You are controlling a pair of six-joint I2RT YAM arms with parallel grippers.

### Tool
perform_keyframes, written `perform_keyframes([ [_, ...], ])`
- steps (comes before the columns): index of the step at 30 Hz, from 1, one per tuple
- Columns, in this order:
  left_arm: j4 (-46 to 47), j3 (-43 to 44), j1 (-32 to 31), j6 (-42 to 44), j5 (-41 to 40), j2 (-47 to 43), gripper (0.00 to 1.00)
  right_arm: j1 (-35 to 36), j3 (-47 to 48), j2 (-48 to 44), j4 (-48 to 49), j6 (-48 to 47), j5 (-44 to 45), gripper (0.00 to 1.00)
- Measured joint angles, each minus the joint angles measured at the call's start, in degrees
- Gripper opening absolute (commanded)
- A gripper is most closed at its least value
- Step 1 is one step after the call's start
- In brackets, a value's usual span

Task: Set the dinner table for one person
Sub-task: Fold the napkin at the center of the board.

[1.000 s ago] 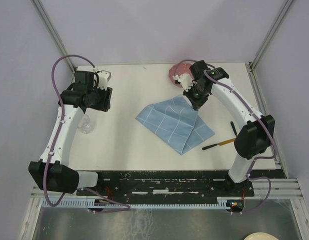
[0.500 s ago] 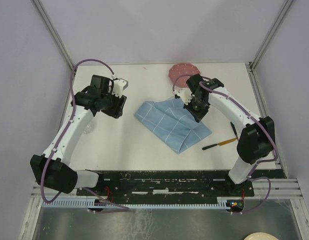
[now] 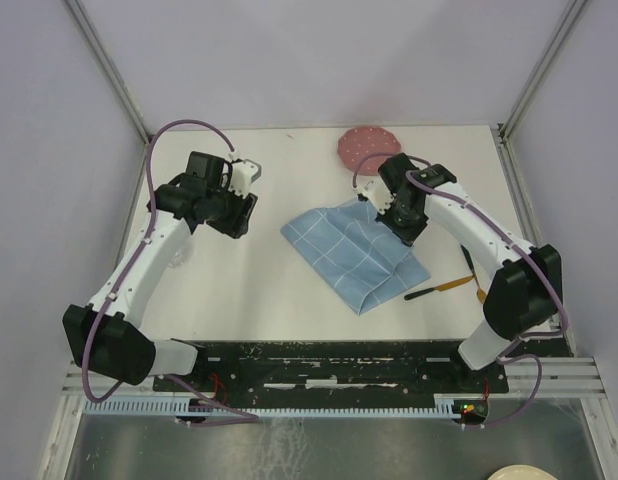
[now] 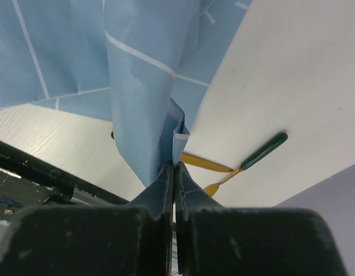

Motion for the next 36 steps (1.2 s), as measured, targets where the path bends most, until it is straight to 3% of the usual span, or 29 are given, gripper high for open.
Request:
perform_keyframes([
  [8,0.04,0.0,-0.31,0.74,-0.13,0.46,0.58,-0.11,10.78,4.9,2.75,-0.92,3.13,0.02],
  [23,-0.13,-2.49,-0.35,3.3,-1.75,-2.16,0.59,-0.11,6.73,4.61,4.35,-1.4,4.55,0.02],
  [28,-0.15,-2.49,-0.35,3.39,-1.77,-1.92,0.59,-0.17,4.7,3.72,4.22,-1.9,5.09,0.27],
  [36,-0.13,-2.49,-0.35,3.98,-1.84,-1.18,0.59,-0.37,4.17,1.46,0.0,-3.74,3.98,0.29],
])
